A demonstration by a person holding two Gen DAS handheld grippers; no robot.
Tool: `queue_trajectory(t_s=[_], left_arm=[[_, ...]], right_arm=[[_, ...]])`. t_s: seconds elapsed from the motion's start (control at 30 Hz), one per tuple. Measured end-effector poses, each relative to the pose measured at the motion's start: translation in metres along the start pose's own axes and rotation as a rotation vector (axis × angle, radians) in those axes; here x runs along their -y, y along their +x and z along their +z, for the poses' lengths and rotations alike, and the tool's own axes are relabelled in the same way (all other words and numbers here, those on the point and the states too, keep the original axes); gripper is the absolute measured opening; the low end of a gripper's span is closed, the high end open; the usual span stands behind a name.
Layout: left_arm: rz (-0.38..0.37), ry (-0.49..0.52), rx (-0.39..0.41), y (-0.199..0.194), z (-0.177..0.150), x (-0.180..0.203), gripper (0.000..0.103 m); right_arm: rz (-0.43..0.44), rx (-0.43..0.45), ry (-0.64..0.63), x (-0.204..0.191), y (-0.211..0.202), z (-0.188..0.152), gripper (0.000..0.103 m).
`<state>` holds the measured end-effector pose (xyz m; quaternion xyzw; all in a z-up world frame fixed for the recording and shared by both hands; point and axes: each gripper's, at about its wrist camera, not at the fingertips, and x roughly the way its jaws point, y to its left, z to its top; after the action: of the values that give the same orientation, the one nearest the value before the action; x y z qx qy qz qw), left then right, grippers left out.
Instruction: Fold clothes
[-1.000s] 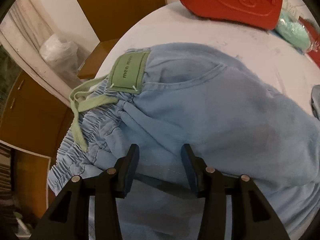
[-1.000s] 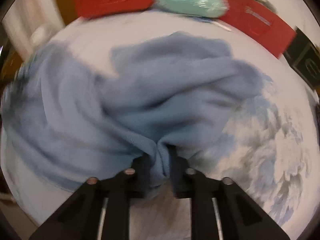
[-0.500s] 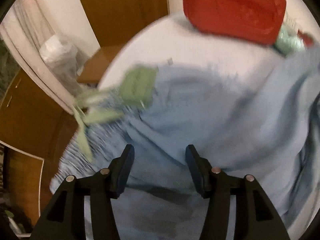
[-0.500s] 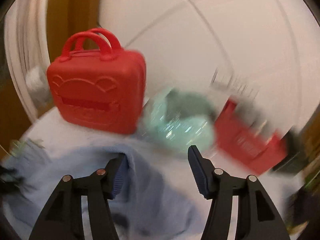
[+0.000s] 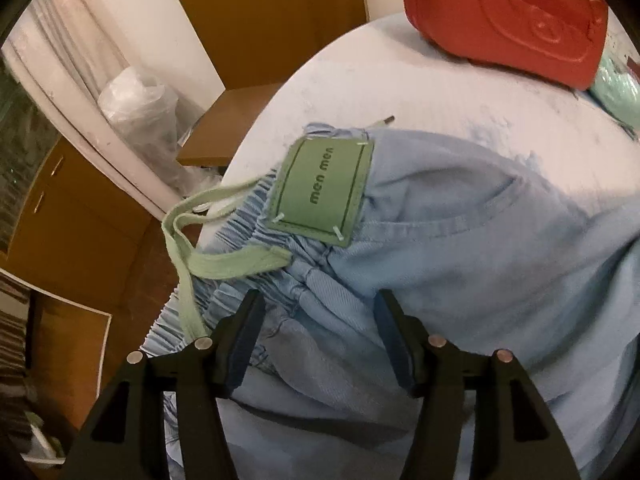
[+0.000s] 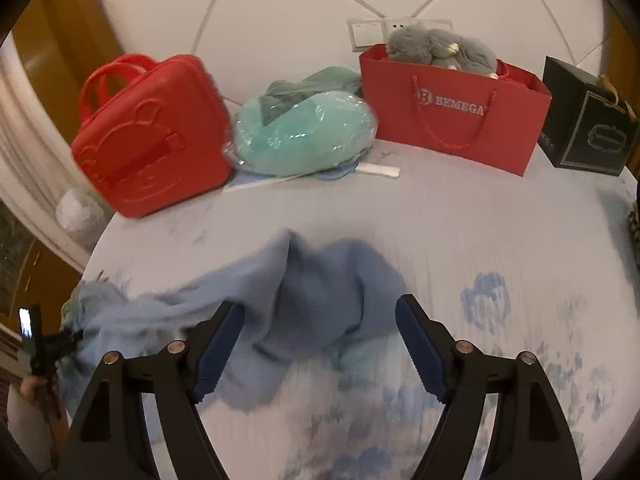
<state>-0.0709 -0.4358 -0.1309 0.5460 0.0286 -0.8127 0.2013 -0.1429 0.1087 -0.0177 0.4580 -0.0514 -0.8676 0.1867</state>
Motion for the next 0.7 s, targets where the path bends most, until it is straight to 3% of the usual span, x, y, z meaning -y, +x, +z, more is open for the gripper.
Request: queue_trajectory(t_s=[0.07,0.17,0.23,0.37,0.5,0.7], left_arm=[[-0.019,-0.020,-0.015,0.002,0.000,-0.004,0.060],[-0.016,-0.014,-0.016,0.001,0.001,-0.004,0.061],[-0.015,-0.013,-0.012,0.000,0.001,-0.004,0.061],[-0.025,-0.020,-0.012,-0.003,0.003,-0.007,0.061],[-0.025,-0.016,-0.011,-0.004,0.003,-0.007,0.061],[-0.033,-0.016,-0.009,-0.005,0.000,-0.008,0.062]], right_arm=[[0.098,0.035,0.100,0.012,-0.011,-0.004,0.078],[0.135,0.097,0.211,0.030,-0.032,0.004,0.082],[0.065,0.073,0.115,0.022,-0.036,0.007,0.082],[0.028,-0.043,-0.022,-0.005,-0.014,-0.014,0.082],[-0.011,-0.144,-0.177,-0.047,0.030,-0.058,0.080],[-0.057,-0.162,-0.344,-0.089,0.083,-0.093,0.080]])
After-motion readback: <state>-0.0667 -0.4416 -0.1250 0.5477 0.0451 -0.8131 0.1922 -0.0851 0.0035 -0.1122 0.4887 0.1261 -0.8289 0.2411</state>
